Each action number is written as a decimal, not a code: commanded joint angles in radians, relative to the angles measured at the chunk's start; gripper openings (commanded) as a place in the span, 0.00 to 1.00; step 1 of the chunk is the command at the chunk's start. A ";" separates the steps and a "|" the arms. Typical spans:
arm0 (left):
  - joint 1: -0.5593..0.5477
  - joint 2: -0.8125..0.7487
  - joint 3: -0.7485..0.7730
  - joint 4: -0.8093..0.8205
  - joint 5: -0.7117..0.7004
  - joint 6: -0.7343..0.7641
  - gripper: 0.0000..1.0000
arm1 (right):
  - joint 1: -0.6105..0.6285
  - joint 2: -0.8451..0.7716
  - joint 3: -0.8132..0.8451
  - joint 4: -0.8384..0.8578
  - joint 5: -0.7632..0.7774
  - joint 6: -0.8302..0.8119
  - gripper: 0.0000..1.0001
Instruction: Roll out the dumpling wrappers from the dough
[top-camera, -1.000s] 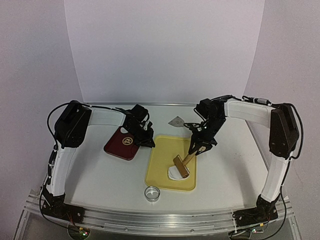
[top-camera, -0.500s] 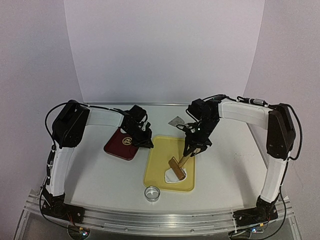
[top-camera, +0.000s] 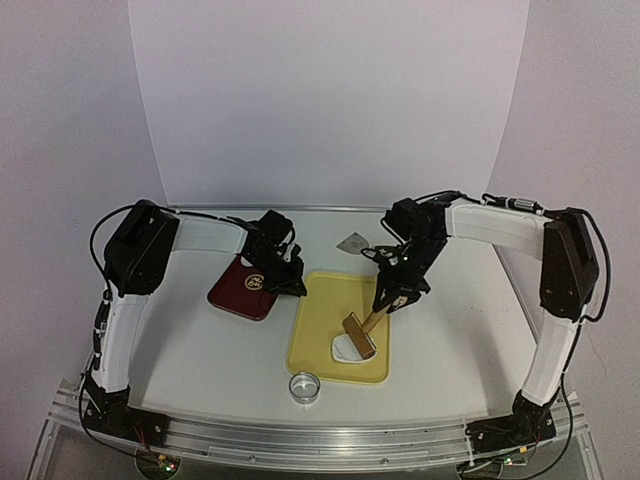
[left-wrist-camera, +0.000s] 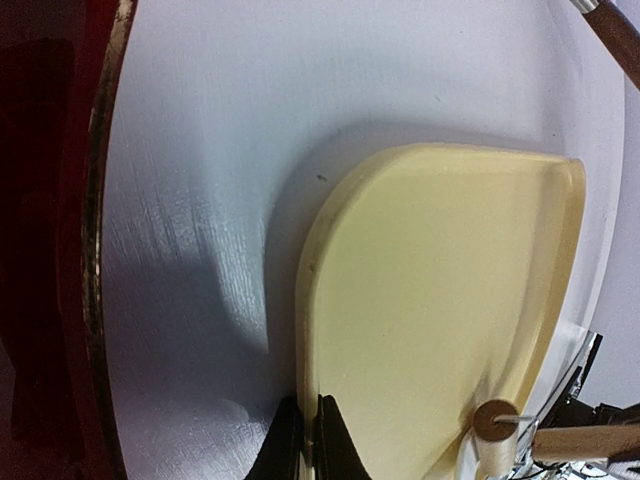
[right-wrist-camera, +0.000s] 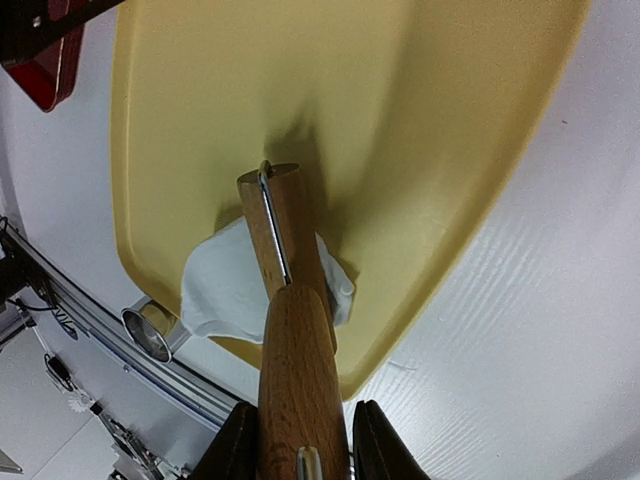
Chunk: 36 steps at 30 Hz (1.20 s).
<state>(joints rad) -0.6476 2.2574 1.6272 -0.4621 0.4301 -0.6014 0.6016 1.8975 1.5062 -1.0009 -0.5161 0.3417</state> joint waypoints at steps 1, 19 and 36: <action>0.014 0.005 -0.041 -0.045 -0.102 0.016 0.00 | -0.059 0.000 -0.064 -0.079 0.243 -0.062 0.00; 0.012 0.008 -0.045 -0.035 -0.106 -0.012 0.00 | 0.041 0.100 -0.139 -0.012 0.202 -0.019 0.00; -0.001 0.026 -0.016 -0.051 -0.109 -0.031 0.00 | 0.071 0.185 -0.084 0.002 0.109 -0.069 0.00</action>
<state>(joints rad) -0.6499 2.2539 1.6207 -0.4545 0.4226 -0.6254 0.6499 1.9836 1.4861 -0.9104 -0.7173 0.3026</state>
